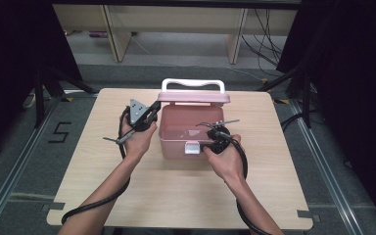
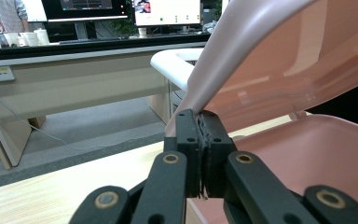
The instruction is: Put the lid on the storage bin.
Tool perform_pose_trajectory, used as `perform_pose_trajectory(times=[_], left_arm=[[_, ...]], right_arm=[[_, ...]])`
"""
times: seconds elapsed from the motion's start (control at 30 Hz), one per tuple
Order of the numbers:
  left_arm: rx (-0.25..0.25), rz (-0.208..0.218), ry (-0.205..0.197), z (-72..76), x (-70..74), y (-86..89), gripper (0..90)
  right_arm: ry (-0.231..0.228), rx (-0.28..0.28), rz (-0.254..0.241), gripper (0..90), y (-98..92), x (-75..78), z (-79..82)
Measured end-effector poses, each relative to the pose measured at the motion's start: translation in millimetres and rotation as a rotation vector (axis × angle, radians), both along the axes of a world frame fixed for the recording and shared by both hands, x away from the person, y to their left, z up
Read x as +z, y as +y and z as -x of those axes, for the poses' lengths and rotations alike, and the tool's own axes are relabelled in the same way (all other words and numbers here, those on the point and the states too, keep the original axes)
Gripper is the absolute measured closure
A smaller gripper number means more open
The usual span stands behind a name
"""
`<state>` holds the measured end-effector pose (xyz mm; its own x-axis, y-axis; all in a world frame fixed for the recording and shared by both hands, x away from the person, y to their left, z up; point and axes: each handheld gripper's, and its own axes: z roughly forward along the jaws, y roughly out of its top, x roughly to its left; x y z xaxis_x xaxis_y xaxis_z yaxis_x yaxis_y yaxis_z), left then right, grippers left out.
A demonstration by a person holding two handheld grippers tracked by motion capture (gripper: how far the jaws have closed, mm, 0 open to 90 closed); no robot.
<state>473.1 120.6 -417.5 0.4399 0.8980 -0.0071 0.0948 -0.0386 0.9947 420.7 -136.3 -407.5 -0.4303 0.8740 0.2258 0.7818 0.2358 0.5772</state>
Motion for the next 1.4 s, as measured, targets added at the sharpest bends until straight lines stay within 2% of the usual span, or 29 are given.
perform_pose_trajectory(times=[0.37, 0.43, 0.47, 0.57, 0.63, 0.83, 0.87, 0.93, 0.97, 1.23, 1.33, 1.37, 1.4], left_arm=[[-0.017, -0.009, 0.022, 4.0, -2.8, 2.0, 87.7], [-0.021, -0.010, 0.030, 5.0, -3.4, 2.7, 87.6], [-0.022, -0.010, 0.032, 5.5, -3.9, 2.9, 87.6], [-0.022, -0.010, 0.039, 6.2, -5.1, 3.1, 87.6], [-0.024, -0.012, 0.043, 6.7, -5.6, 3.1, 87.6], [-0.039, -0.023, 0.067, 9.1, -7.9, 5.0, 87.5], [-0.042, -0.021, 0.073, 9.6, -8.6, 5.1, 87.5], [-0.043, -0.017, 0.086, 10.4, -9.9, 5.5, 87.5], [-0.045, -0.019, 0.091, 10.7, -10.8, 6.1, 87.4], [-0.067, -0.033, 0.138, 14.5, -18.8, 8.4, 87.0], [-0.072, -0.045, 0.169, 16.7, -22.1, 11.1, 82.9], [-0.071, -0.055, 0.183, 18.4, -23.1, 13.1, 80.4], [-0.064, -0.051, 0.193, 19.9, -23.2, 14.5, 77.7]], right_arm=[[-0.001, 0.000, 0.000, 90.0, -0.2, -0.3, 0.2], [-0.005, -0.001, 0.013, 90.0, 0.1, -0.7, 0.4], [0.011, -0.020, 0.011, 90.0, 1.7, 0.3, 1.0], [0.010, -0.021, 0.009, 90.0, 1.7, 0.1, 1.0], [-0.002, -0.002, 0.004, 90.0, 0.5, -0.3, 0.9], [-0.008, -0.001, 0.003, 90.0, 1.2, -1.5, 2.4], [-0.007, -0.003, 0.011, 90.0, 1.8, -1.4, 2.8], [0.008, -0.023, -0.018, 90.0, 4.3, -1.4, 5.1], [-0.011, 0.013, 0.003, 90.0, 1.3, -1.8, 3.3], [-0.008, 0.009, 0.004, 90.0, 2.0, -3.5, 4.5], [-0.023, 0.018, 0.014, 90.0, 0.9, -6.7, 5.5], [0.000, -0.004, 0.002, 90.0, 2.7, -5.8, 8.3], [-0.017, 0.020, 0.010, 90.0, 0.6, -7.8, 8.5]])
